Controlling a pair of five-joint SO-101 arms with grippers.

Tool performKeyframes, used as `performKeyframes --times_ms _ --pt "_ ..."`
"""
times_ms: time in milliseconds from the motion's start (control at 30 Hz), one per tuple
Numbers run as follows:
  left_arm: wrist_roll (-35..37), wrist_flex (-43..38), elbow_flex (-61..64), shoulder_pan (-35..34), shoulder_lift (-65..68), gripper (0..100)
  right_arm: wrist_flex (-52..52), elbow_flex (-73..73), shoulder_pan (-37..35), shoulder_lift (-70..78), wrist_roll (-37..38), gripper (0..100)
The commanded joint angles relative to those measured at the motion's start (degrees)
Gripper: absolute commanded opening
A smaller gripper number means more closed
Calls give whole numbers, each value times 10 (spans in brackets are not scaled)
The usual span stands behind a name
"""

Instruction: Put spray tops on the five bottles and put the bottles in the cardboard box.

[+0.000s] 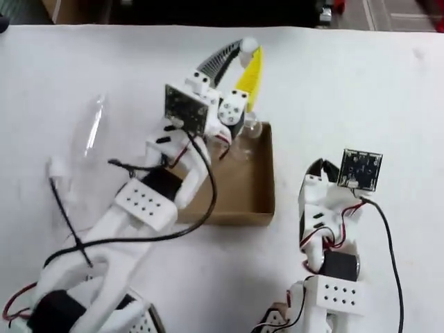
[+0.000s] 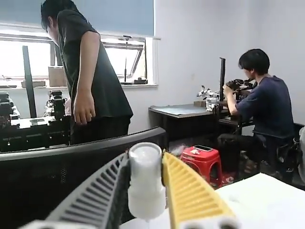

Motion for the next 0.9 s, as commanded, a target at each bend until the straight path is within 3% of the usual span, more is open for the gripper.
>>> performKeyframes --times_ms 0,867 --pt "-4 -15 10 4 -58 24 -13 -5 -2 -1 6 21" --pt "-6 -18 62 20 -79 24 -13 -5 -2 -1 6 21"
